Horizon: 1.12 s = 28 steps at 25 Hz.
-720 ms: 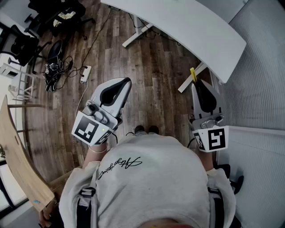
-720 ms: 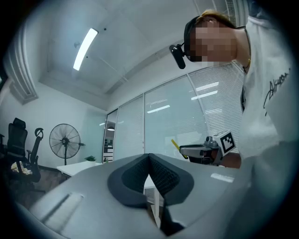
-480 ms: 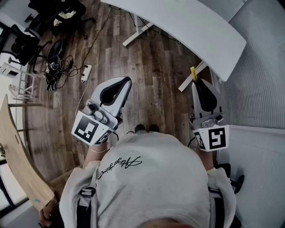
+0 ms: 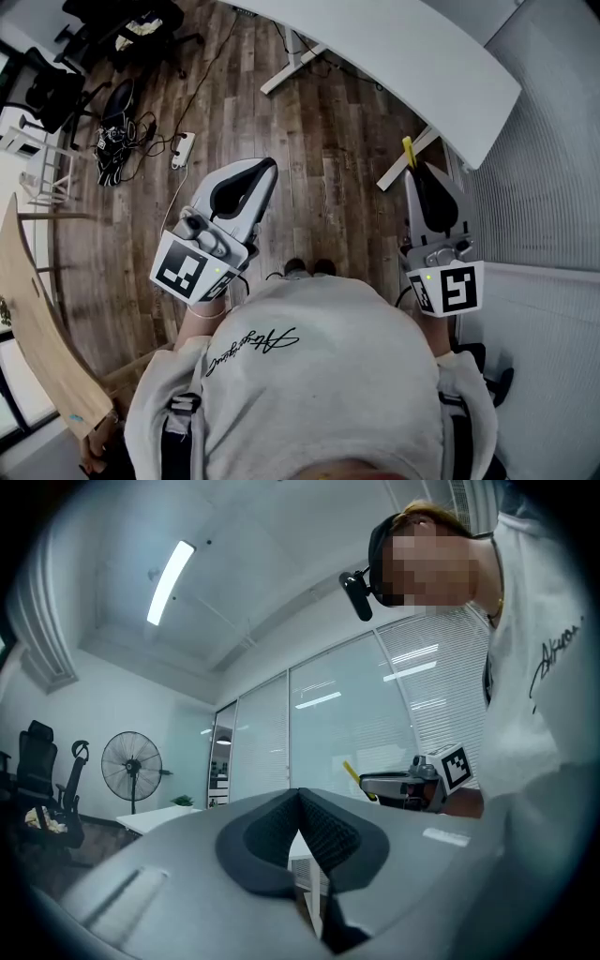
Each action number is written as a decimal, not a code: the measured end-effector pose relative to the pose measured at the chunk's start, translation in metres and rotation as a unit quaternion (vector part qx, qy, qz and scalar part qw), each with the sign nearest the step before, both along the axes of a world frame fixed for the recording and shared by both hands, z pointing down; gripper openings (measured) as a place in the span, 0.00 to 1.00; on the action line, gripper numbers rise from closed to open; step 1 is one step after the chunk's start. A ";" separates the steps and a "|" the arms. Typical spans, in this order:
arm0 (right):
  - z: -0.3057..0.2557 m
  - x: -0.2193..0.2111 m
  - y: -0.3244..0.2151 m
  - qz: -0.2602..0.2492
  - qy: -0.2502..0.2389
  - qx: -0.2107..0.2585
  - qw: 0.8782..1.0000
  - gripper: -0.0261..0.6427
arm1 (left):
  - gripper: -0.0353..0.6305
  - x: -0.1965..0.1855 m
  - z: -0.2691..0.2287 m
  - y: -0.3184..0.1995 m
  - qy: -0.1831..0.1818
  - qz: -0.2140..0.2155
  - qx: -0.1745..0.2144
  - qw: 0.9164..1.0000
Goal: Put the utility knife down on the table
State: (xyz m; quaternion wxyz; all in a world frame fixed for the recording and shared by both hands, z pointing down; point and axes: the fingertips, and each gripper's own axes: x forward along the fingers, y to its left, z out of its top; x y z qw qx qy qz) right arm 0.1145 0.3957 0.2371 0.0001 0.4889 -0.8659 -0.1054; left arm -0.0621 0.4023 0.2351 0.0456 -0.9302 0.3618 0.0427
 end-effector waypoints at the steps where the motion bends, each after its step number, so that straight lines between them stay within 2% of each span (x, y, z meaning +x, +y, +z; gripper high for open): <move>1: 0.000 0.000 0.000 -0.001 0.000 0.000 1.000 0.13 | 0.05 0.000 0.000 0.000 0.000 0.000 0.000 1.000; 15: 0.000 0.001 0.001 -0.007 0.001 0.004 1.000 0.13 | 0.05 0.005 0.000 0.000 -0.001 -0.001 0.001 1.000; 28: 0.001 0.045 -0.011 -0.011 -0.002 0.004 1.000 0.13 | 0.05 0.048 -0.001 -0.008 -0.004 -0.008 0.004 1.000</move>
